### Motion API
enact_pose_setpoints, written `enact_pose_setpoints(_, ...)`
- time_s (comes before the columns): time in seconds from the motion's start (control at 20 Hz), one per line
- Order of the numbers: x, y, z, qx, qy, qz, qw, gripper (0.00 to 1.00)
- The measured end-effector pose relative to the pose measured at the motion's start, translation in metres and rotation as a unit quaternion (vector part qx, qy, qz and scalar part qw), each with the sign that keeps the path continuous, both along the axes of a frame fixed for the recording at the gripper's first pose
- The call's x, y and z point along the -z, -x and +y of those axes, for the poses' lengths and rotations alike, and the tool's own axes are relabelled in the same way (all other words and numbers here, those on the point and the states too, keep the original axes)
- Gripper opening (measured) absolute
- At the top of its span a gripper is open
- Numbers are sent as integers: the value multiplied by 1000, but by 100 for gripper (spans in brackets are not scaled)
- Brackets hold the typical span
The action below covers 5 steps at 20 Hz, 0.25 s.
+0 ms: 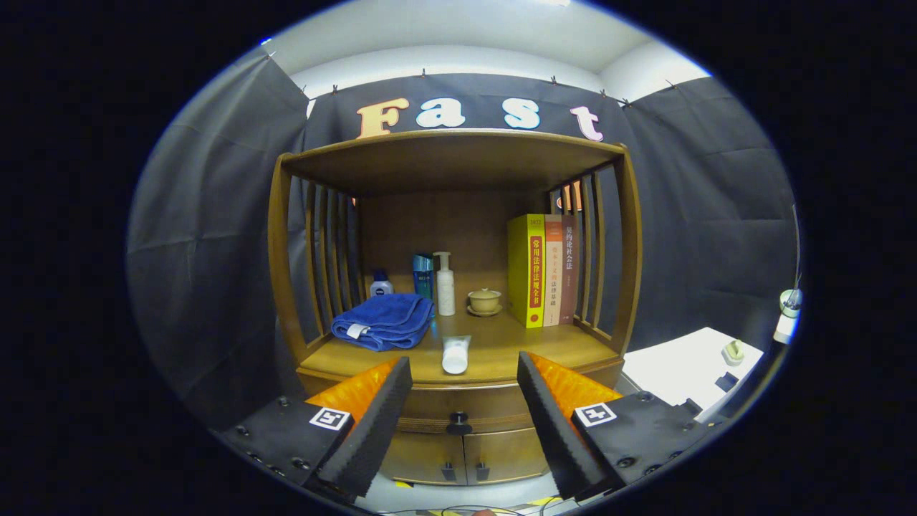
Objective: Pull open the drawer, take out the items inside it, and place them on the countertop above the cabinet.
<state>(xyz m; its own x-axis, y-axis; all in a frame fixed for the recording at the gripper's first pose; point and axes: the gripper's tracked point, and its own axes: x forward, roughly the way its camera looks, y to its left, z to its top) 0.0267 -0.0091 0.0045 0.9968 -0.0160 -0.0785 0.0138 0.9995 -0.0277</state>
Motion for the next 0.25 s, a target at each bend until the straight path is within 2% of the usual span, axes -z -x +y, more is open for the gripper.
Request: enact_pose_setpoints(0.25,4,7,12,-10,-3,2,1000,98)
